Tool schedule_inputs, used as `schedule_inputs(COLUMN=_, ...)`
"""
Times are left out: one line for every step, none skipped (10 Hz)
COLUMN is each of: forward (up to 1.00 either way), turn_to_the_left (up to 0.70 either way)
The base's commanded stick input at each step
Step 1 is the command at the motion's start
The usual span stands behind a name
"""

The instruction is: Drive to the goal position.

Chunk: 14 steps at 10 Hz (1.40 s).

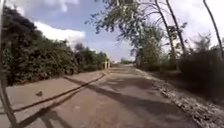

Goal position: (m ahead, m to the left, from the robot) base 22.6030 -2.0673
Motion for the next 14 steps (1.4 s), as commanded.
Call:
schedule_inputs(forward=0.7, turn_to_the_left=-0.08)
schedule_inputs(forward=0.7, turn_to_the_left=-0.08)
schedule_inputs(forward=0.7, turn_to_the_left=-0.14)
schedule_inputs(forward=0.7, turn_to_the_left=-0.19)
schedule_inputs(forward=0.7, turn_to_the_left=-0.25)
schedule_inputs(forward=0.7, turn_to_the_left=-0.31)
schedule_inputs(forward=0.7, turn_to_the_left=-0.27)
schedule_inputs(forward=0.7, turn_to_the_left=-0.2)
schedule_inputs(forward=0.7, turn_to_the_left=-0.13)
schedule_inputs(forward=0.7, turn_to_the_left=-0.07)
schedule_inputs(forward=0.7, turn_to_the_left=0.0)
schedule_inputs(forward=0.7, turn_to_the_left=-0.01)
schedule_inputs(forward=0.7, turn_to_the_left=-0.03)
schedule_inputs(forward=0.7, turn_to_the_left=-0.06)
